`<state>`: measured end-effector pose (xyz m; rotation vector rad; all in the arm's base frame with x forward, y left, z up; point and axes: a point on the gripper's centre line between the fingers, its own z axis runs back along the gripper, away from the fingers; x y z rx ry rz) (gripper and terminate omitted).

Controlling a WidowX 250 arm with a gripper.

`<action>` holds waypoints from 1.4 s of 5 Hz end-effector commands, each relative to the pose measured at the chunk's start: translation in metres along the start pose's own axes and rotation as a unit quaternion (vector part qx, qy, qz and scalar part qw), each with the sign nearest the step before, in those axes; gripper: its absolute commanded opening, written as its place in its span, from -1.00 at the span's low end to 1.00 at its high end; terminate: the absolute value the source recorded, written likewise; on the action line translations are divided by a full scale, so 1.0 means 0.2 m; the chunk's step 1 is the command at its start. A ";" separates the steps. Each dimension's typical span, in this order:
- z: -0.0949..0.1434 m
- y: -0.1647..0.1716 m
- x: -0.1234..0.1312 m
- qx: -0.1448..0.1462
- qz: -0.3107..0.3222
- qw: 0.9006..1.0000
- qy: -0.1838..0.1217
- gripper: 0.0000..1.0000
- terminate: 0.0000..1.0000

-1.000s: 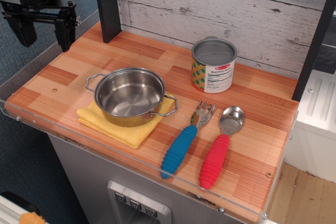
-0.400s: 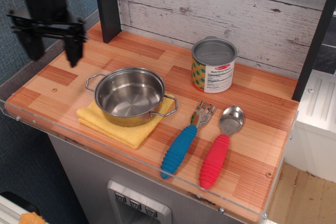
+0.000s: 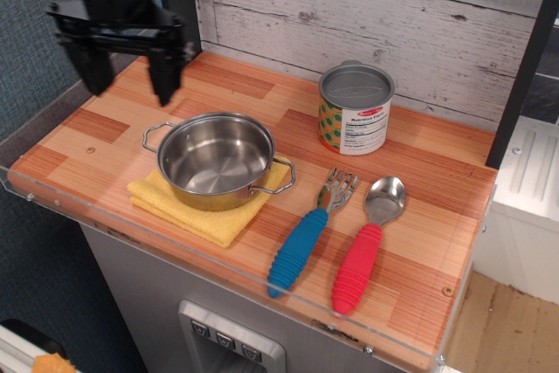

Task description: Move the red spoon to the other side of the silver pan.

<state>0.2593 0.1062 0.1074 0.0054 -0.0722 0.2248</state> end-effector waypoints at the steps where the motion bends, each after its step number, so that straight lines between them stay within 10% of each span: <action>1: -0.01 -0.30 -0.06 -0.007 -0.064 0.998 -0.019 1.00 -1.00; 4: -0.10 -0.72 -0.13 -0.011 -0.140 0.990 -0.023 1.00 -1.00; 7: -0.32 -0.98 -0.14 -0.030 -0.084 0.995 -0.042 1.00 -1.00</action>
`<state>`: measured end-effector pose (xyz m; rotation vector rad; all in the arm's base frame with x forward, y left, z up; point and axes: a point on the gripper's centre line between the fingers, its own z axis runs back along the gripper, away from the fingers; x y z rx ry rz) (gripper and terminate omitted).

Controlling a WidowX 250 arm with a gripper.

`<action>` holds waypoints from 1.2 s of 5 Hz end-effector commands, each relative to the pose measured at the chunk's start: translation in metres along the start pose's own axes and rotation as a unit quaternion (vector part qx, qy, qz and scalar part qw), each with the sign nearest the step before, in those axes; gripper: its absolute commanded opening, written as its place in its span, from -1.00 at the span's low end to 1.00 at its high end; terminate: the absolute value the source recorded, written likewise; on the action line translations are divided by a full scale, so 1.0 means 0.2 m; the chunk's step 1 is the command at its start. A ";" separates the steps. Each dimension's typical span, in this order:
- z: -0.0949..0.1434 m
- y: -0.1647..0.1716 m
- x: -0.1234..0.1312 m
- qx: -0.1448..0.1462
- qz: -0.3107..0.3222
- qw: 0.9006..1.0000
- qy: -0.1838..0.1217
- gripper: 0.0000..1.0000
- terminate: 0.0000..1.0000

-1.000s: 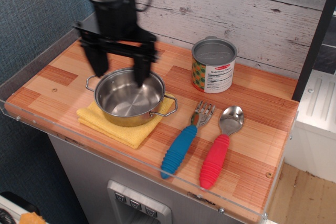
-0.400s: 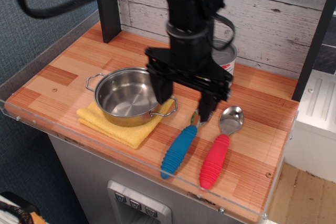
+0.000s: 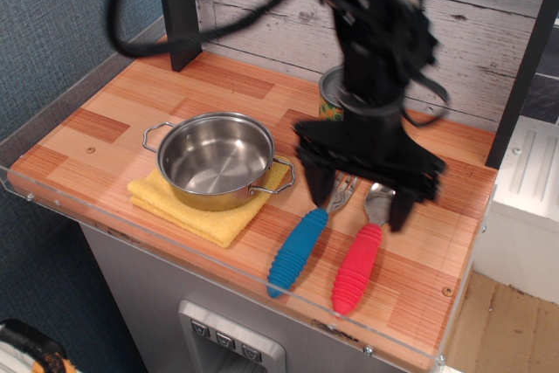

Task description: Move the red spoon to the other side of the silver pan.

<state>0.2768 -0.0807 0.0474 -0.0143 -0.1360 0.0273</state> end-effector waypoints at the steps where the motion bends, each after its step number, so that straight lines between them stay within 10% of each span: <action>1: -0.09 -0.09 0.02 -0.003 0.020 1.000 -0.018 1.00 -1.00; 5: -0.20 -0.05 -0.01 -0.002 0.029 1.000 -0.008 1.00 -1.00; 6: -0.22 -0.04 -0.02 0.005 0.032 0.999 -0.008 -1.00 -1.00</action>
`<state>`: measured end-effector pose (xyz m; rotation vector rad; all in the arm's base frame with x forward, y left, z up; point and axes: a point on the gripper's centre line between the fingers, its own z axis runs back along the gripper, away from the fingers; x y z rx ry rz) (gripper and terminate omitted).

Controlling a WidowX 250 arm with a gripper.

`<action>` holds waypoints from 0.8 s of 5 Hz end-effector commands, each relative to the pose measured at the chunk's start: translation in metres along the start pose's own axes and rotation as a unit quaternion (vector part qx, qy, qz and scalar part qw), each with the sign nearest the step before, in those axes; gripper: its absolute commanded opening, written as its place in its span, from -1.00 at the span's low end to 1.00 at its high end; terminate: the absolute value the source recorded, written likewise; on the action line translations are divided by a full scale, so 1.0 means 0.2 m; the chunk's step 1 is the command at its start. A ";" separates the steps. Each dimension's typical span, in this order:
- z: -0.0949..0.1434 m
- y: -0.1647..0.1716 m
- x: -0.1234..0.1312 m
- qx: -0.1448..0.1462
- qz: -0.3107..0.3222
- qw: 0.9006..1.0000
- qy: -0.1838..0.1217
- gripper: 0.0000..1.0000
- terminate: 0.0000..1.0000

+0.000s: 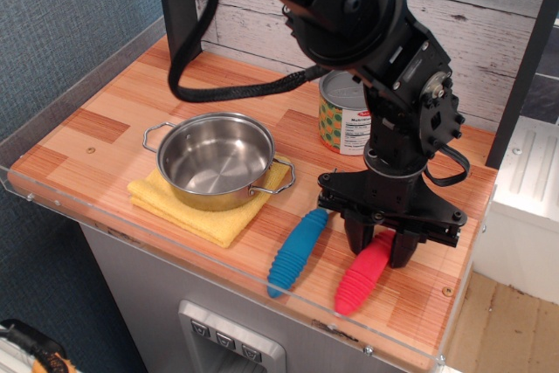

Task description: Move the red spoon to the other side of the silver pan.

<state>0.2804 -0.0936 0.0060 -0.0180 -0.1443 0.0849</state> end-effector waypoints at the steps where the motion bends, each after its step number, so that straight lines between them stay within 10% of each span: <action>1: 0.02 0.04 -0.01 0.013 -0.013 1.000 -0.007 -1.00 -1.00; 4: 0.38 0.25 0.03 -0.004 0.016 0.999 -0.052 -1.00 -1.00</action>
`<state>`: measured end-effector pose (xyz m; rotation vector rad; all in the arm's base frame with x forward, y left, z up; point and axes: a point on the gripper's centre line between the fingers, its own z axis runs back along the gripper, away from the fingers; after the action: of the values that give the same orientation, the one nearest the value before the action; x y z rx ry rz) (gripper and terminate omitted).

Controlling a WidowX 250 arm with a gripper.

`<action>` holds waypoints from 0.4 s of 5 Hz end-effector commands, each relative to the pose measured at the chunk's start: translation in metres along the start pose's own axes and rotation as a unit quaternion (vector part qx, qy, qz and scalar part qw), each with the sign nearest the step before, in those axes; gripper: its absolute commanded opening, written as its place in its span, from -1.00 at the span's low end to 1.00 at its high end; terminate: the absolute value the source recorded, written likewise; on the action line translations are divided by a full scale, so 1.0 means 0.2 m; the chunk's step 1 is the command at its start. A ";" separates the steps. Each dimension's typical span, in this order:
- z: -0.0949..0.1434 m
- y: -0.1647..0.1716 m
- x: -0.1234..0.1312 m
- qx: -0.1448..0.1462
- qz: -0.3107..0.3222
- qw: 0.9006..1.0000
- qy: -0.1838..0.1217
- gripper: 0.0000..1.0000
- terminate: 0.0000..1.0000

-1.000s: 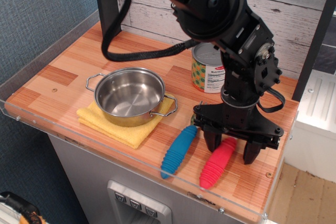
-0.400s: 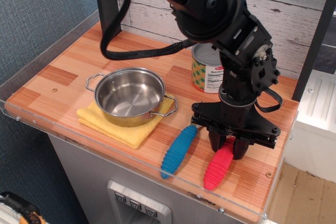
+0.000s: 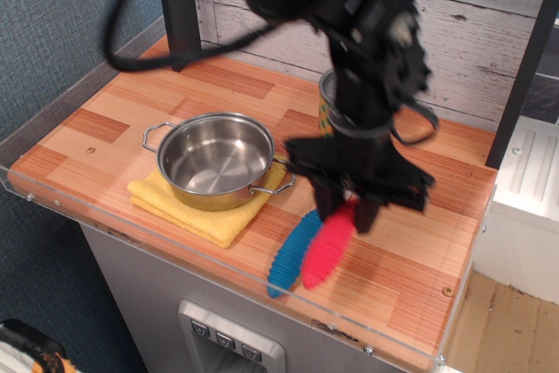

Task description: Move the red spoon to the other side of the silver pan.

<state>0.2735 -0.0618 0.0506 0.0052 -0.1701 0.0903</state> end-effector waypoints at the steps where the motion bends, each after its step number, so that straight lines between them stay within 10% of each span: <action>1: 0.23 0.24 0.03 0.008 0.034 0.999 -0.020 -1.00 -1.00; 2: 0.28 0.44 0.03 0.032 0.036 0.999 0.012 -1.00 -1.00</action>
<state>0.2584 0.0306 0.0908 0.0667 -0.0834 0.1747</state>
